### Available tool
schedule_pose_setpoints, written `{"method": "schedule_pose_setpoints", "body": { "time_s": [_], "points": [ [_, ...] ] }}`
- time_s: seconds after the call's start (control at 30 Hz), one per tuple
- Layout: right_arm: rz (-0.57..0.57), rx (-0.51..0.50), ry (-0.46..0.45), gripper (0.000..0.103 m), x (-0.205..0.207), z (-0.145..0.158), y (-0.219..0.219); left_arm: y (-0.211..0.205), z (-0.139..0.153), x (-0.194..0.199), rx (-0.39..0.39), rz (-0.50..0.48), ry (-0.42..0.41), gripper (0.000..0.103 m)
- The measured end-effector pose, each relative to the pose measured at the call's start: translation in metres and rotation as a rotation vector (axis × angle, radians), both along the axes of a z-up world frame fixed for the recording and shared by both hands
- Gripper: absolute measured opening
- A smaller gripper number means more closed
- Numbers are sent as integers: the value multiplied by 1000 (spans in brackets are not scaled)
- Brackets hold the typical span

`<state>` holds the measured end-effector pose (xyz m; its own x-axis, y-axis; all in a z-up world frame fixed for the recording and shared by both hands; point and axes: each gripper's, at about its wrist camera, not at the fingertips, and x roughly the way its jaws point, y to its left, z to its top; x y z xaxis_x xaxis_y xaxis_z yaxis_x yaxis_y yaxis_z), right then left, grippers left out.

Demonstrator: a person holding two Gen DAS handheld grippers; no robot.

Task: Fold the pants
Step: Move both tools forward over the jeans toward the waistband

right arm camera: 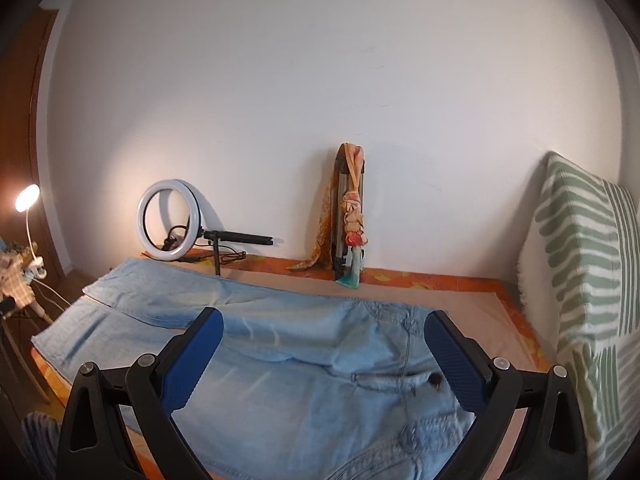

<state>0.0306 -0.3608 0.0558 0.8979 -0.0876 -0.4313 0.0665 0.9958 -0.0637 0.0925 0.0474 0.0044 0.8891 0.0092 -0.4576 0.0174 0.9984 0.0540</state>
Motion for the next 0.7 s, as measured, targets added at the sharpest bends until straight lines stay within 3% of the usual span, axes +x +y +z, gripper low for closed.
{"method": "schedule_pose_setpoints", "body": {
  "time_s": [0.3, 0.7],
  "points": [
    [98, 6, 76, 102, 80, -5, -18, 11, -4, 83, 12, -35, 96, 102],
    [254, -33, 223, 101, 202, -52, -13, -13, -26, 183, 56, -82, 200, 100]
  ]
}}
